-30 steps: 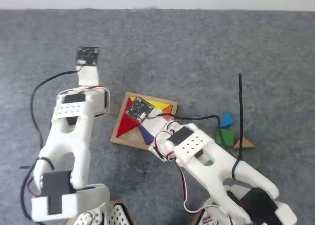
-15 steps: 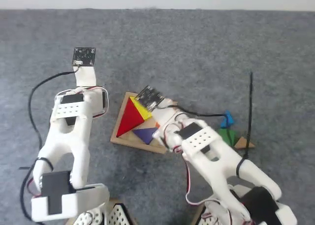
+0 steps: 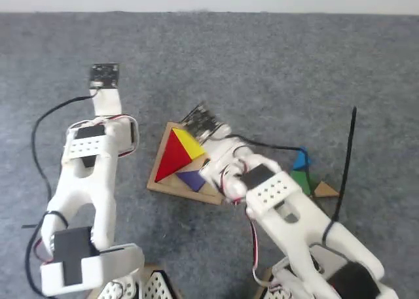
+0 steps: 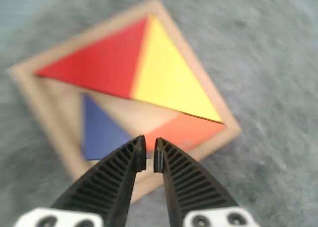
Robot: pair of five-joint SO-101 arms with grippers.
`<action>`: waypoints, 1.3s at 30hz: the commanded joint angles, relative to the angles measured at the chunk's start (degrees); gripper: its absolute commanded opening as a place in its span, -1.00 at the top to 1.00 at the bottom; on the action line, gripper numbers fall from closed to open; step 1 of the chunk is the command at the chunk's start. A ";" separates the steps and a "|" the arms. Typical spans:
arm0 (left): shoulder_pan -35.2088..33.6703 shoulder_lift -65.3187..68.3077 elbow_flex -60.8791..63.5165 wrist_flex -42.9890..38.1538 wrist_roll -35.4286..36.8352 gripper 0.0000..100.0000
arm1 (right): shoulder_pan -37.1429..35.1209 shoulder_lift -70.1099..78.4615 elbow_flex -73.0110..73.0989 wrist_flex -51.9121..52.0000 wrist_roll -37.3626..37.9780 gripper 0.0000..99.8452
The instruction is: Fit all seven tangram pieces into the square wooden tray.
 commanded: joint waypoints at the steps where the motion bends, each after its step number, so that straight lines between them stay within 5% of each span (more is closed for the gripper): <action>1: -3.69 -0.79 -4.62 2.29 1.32 0.98 | -1.80 -5.23 -6.15 4.35 -0.44 0.92; 10: -10.02 -0.26 -3.21 1.93 1.49 0.98 | -13.49 15.43 -15.47 -2.51 -3.43 0.91; 16: -11.78 -0.62 -1.80 0.97 1.23 0.98 | -11.21 26.95 -24.09 0.31 -3.25 0.92; 39: -11.96 -0.35 -1.80 0.97 1.14 0.98 | -5.14 29.41 -28.57 5.67 -0.70 0.92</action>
